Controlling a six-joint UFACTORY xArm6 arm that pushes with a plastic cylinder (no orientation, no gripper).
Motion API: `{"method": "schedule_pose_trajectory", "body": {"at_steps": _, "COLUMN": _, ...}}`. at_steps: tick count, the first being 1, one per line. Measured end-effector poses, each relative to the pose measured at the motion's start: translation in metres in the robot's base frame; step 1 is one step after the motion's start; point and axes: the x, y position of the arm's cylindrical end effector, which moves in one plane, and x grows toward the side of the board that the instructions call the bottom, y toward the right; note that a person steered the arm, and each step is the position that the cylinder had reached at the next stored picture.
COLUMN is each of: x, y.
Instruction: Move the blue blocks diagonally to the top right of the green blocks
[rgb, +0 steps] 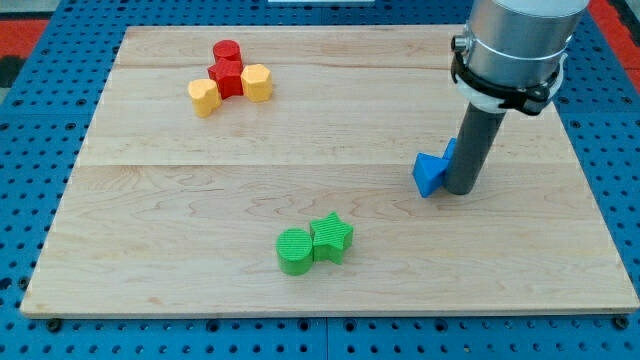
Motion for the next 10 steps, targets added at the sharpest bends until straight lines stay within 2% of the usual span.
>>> {"method": "schedule_pose_trajectory", "body": {"at_steps": 1, "x": -0.042, "y": -0.004}}
{"method": "schedule_pose_trajectory", "body": {"at_steps": 2, "x": -0.020, "y": -0.007}}
{"method": "schedule_pose_trajectory", "body": {"at_steps": 3, "x": -0.002, "y": 0.021}}
{"method": "schedule_pose_trajectory", "body": {"at_steps": 4, "x": -0.017, "y": 0.029}}
{"method": "schedule_pose_trajectory", "body": {"at_steps": 5, "x": -0.074, "y": 0.038}}
{"method": "schedule_pose_trajectory", "body": {"at_steps": 6, "x": -0.078, "y": 0.003}}
{"method": "schedule_pose_trajectory", "body": {"at_steps": 7, "x": -0.094, "y": 0.003}}
{"method": "schedule_pose_trajectory", "body": {"at_steps": 8, "x": -0.089, "y": 0.019}}
{"method": "schedule_pose_trajectory", "body": {"at_steps": 9, "x": -0.076, "y": -0.010}}
{"method": "schedule_pose_trajectory", "body": {"at_steps": 10, "x": -0.150, "y": 0.003}}
